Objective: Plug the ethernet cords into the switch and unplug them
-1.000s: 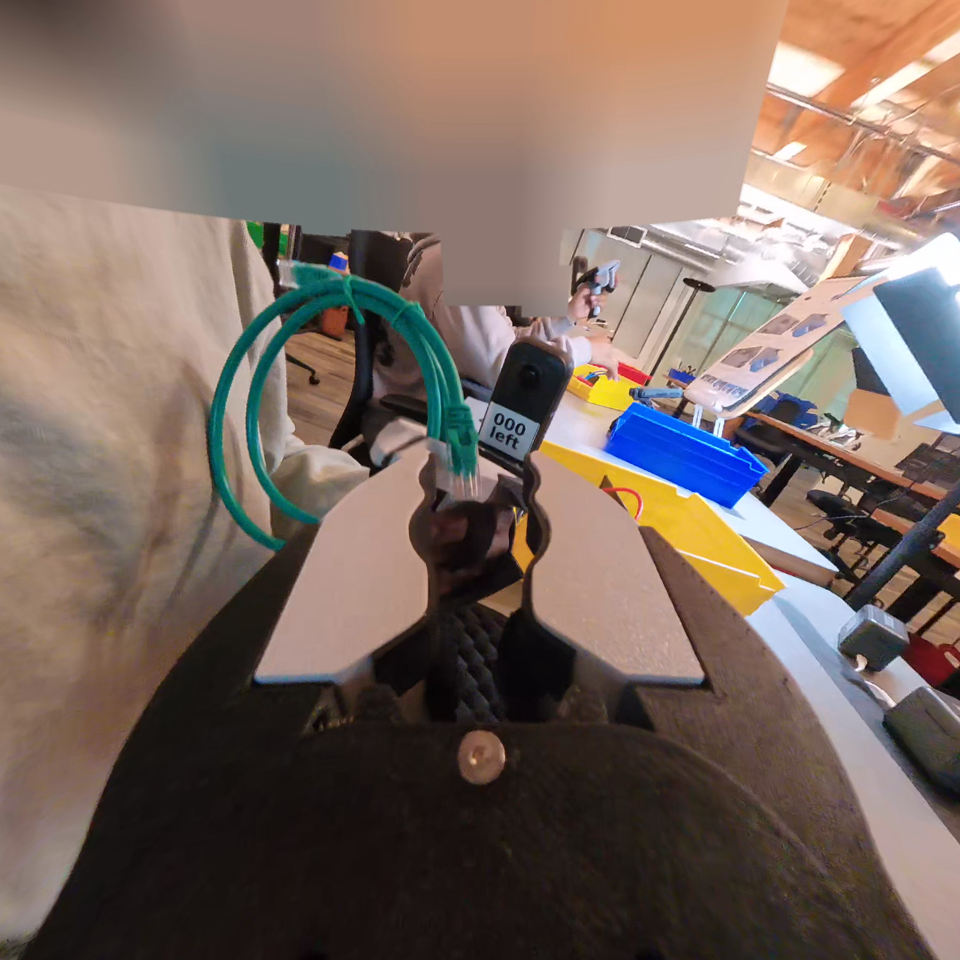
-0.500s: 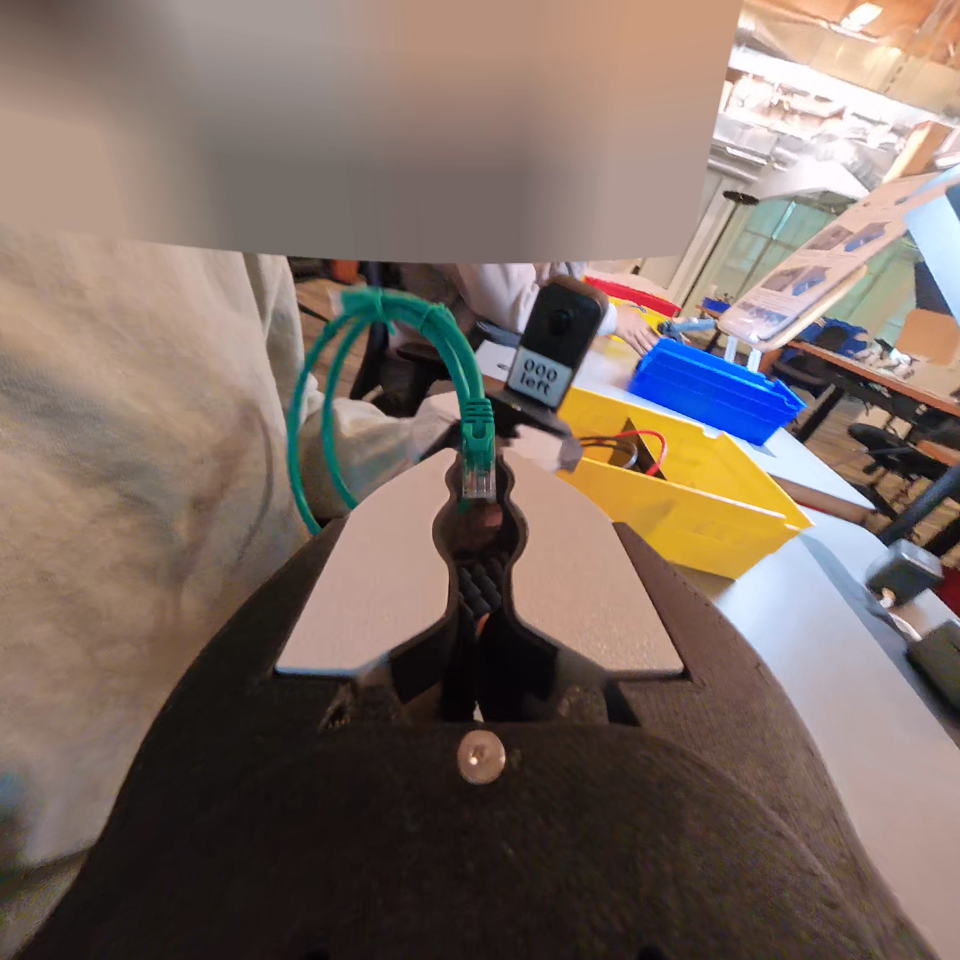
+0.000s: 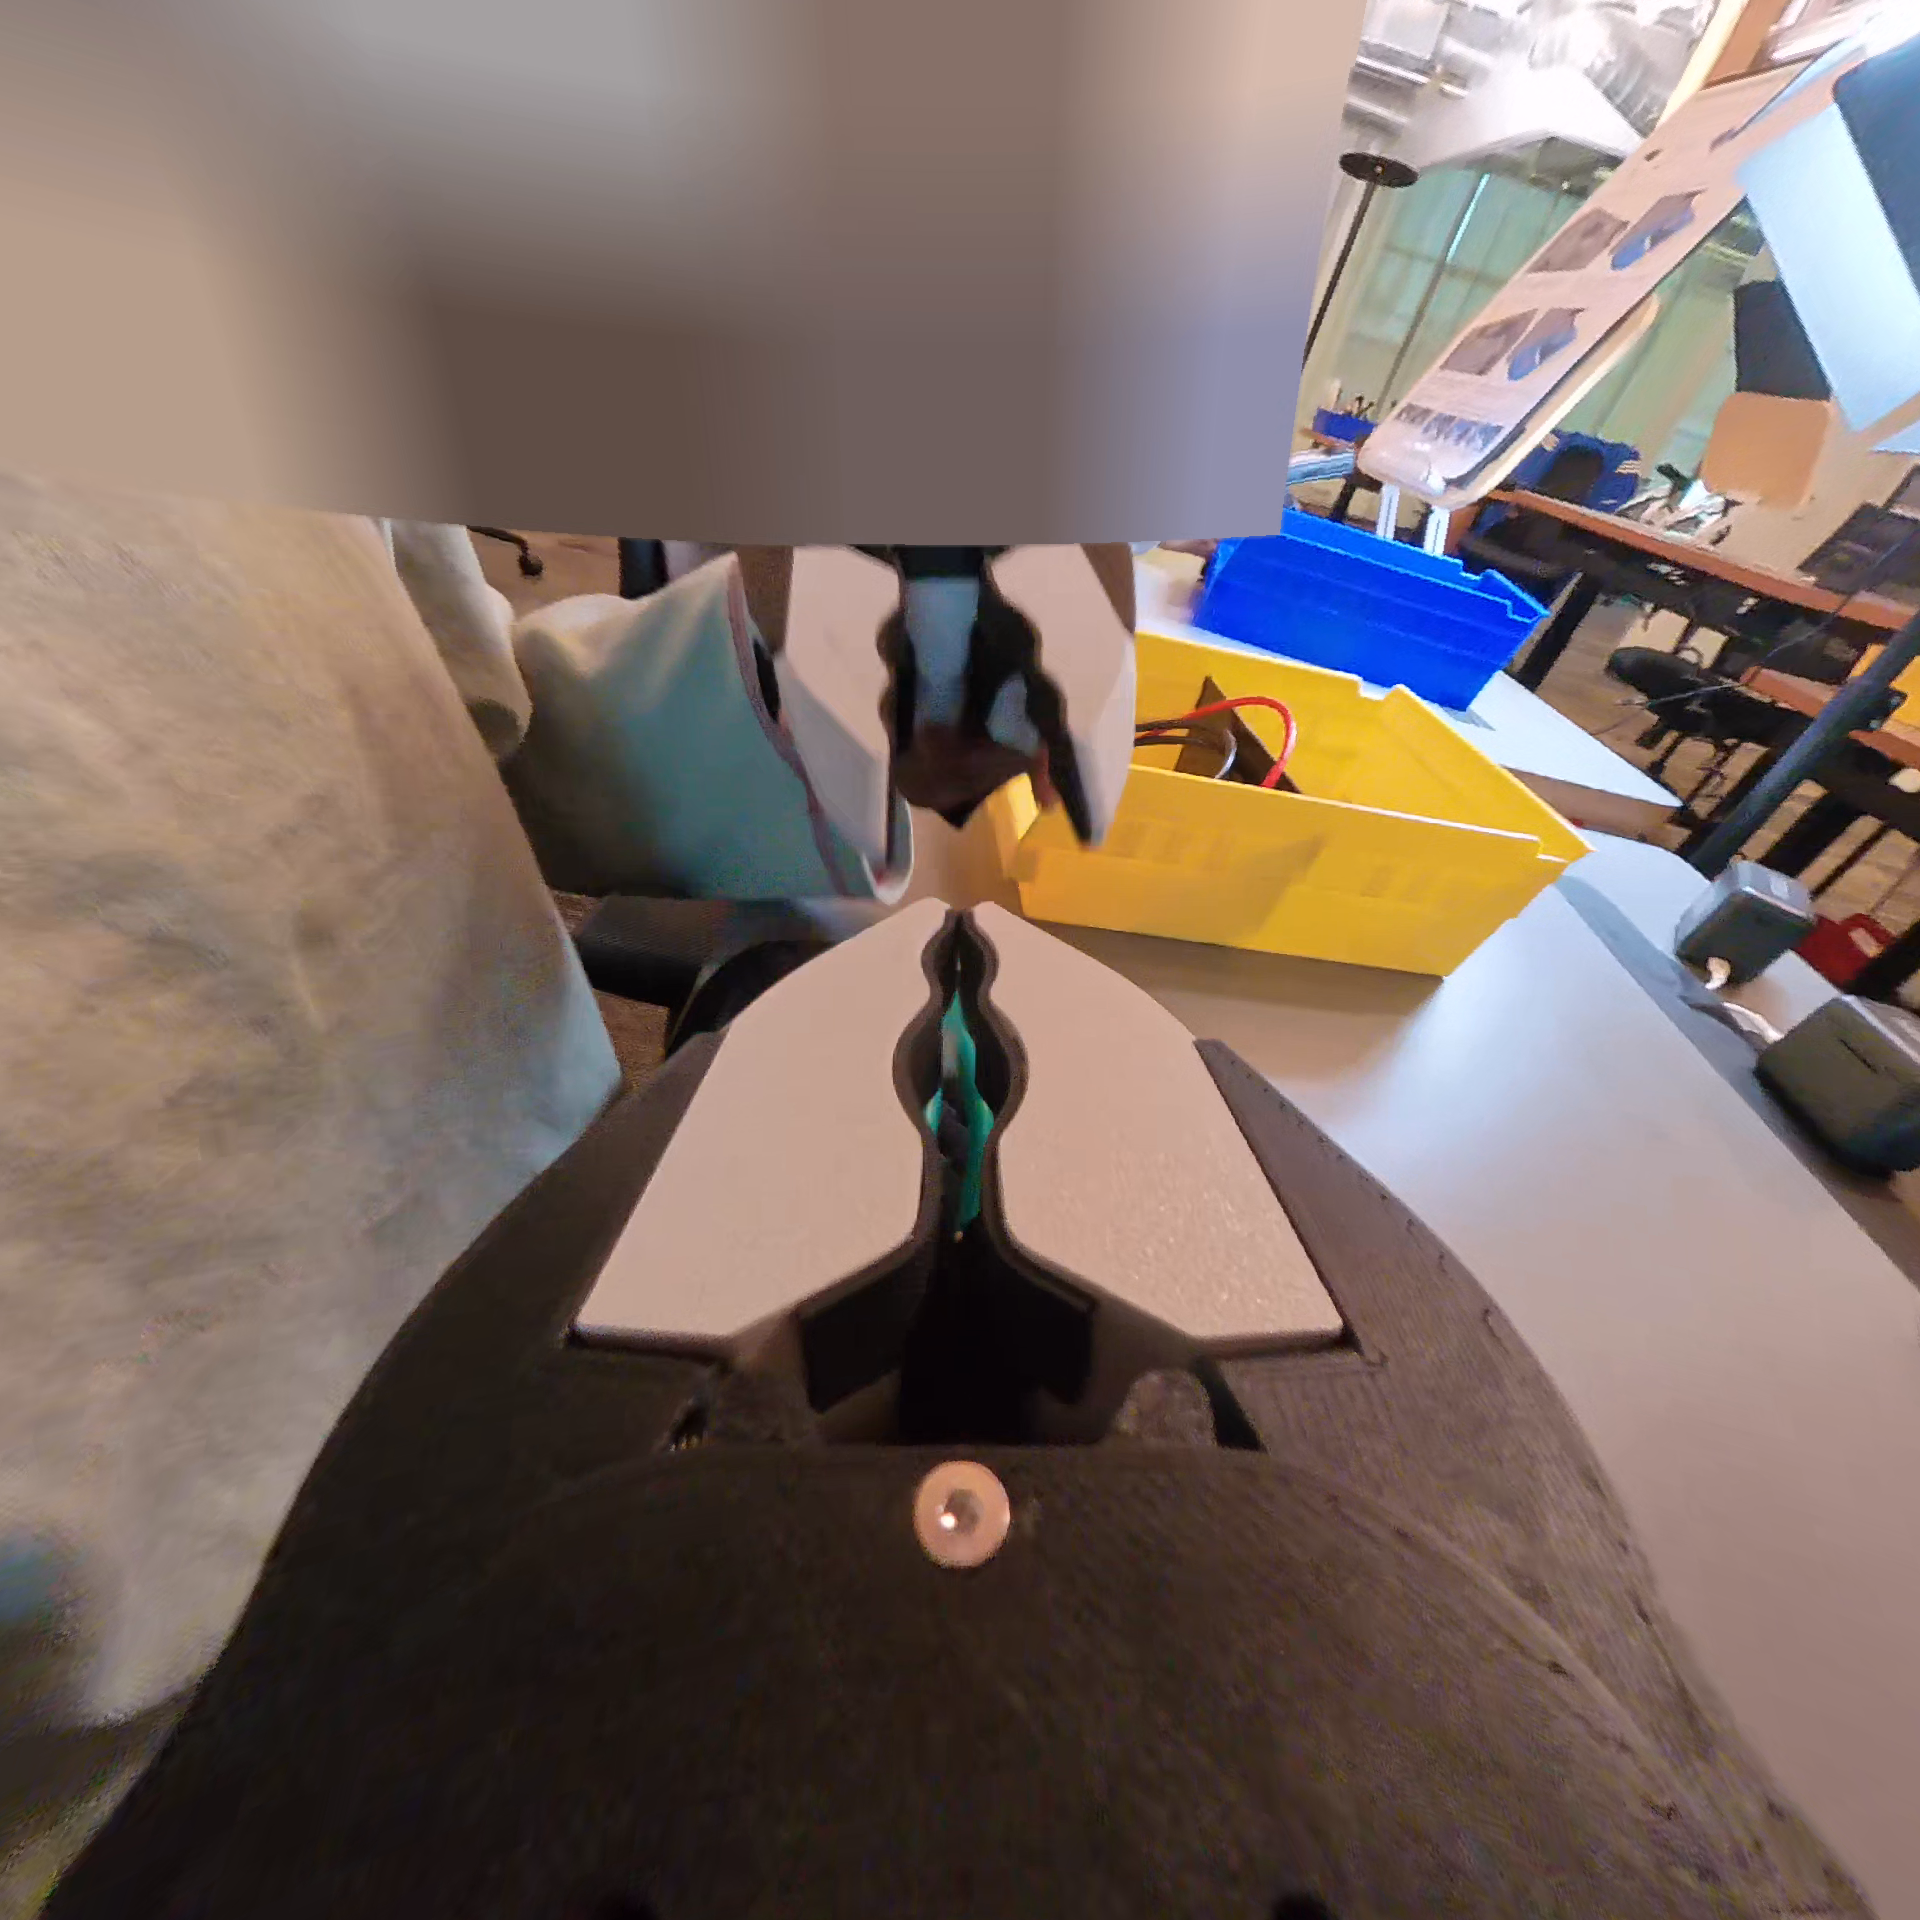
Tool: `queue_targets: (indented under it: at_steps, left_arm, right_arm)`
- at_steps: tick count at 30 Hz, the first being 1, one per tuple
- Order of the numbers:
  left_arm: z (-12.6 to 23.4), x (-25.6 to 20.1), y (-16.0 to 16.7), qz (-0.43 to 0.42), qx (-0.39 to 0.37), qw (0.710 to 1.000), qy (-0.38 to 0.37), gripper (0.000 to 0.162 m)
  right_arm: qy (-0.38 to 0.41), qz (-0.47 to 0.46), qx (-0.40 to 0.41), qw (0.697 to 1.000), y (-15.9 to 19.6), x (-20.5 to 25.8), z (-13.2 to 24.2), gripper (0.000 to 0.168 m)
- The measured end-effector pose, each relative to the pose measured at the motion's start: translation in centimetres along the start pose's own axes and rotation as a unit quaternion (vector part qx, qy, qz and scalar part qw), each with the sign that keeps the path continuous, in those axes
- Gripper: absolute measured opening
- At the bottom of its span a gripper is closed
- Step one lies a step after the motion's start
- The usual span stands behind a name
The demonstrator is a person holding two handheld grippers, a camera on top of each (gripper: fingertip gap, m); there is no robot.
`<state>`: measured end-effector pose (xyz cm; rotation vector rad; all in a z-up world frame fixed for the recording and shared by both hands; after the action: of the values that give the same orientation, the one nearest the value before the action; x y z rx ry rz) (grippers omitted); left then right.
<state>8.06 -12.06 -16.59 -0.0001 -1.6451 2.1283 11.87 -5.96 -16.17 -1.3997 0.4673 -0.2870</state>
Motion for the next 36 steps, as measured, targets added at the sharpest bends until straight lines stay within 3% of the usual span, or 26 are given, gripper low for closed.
queue_targets:
  at_steps: [4, 6, 9, 13, 21, 26, 29, 36]
  left_arm:
    - [-4.0, -1.3, 5.2, 0.018, 0.089, 0.994, 0.066, 0.025]
    - [-4.4, -0.9, 7.6, -0.008, 0.147, 0.989, 0.036, 0.03]
    - [-3.7, 0.0, 7.5, 0.033, 0.126, 0.991, -0.008, 0.033]
    - [-3.4, 1.8, 8.0, 0.055, 0.147, 0.985, -0.069, 0.033]
    - [-6.2, 2.0, 11.6, 0.173, 0.265, 0.948, -0.034, 0.032]
    - [-6.5, 1.6, 12.9, 0.183, 0.318, 0.93, -0.012, 0.031]
    - [-6.6, 1.6, 12.6, 0.162, 0.307, 0.938, -0.016, 0.018]
    - [-4.3, 2.3, 9.0, 0.069, 0.218, 0.971, -0.072, 0.012]
  right_arm:
    - [0.005, -0.019, 0.045, 0.999, 2.4, -0.3, -0.3, 0.0]
    - [0.028, -0.011, 0.09, 0.995, 3.4, -0.5, 0.3, 0.0]
    - [0.076, 0.03, 0.144, 0.986, 3.2, -0.6, 2.6, 0.006]
    - [0.104, 0.04, 0.141, 0.984, 1.5, -0.2, 5.0, 0.01]
    - [0.161, 0.056, 0.113, 0.979, 0.1, -0.2, 7.0, 0.016]
    - [0.173, 0.059, 0.107, 0.977, -0.1, -0.1, 7.6, 0.016]
    - [0.171, 0.054, 0.105, 0.978, 0.1, -0.1, 7.4, 0.017]
    - [0.143, -0.003, 0.1, 0.985, 1.2, 0.0, 6.3, 0.03]
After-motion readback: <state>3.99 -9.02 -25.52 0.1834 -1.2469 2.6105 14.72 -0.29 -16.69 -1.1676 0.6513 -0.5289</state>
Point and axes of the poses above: each gripper's, where its closed fingertips meet, z back along the fingers, y out of its underside, x = y × z across the jaws, the point moved 3 cm from there along z, back along the fingers, and after that the axes turned 4 degrees about -z, right-handed, at the moved point
